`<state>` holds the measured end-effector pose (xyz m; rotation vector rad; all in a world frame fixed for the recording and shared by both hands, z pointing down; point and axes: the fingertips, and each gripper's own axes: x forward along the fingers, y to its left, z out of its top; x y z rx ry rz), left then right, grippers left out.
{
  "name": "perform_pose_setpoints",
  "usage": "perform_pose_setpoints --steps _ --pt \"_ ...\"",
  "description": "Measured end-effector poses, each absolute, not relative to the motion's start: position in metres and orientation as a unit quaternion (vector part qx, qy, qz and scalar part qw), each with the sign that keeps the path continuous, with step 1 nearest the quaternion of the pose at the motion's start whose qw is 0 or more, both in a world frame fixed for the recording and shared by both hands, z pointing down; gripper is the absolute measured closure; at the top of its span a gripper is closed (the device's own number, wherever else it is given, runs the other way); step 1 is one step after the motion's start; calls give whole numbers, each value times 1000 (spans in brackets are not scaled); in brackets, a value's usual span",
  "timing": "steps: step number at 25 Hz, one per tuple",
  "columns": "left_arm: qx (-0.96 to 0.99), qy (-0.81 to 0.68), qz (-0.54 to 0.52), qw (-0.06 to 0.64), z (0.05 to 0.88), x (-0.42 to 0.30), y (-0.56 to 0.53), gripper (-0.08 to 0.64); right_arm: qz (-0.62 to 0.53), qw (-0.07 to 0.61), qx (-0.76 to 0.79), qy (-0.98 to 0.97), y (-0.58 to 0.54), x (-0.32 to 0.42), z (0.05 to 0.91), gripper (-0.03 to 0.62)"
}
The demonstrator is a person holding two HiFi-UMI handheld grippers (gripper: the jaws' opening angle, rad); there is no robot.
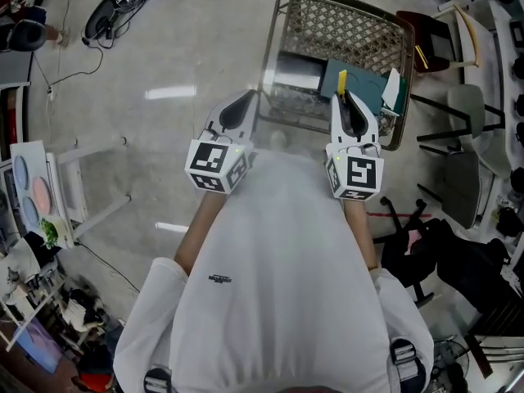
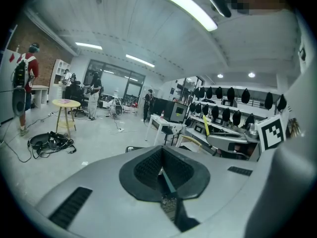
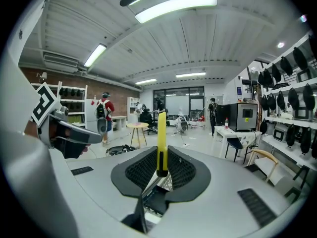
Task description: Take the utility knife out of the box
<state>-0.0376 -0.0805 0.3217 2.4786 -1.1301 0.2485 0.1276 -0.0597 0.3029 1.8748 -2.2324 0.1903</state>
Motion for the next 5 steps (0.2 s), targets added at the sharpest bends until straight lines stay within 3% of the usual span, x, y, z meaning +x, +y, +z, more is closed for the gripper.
perform_pose_setpoints --steps 5 --pt "887 -406 89 203 323 -40 -82 558 68 109 640 -757 -62 128 306 538"
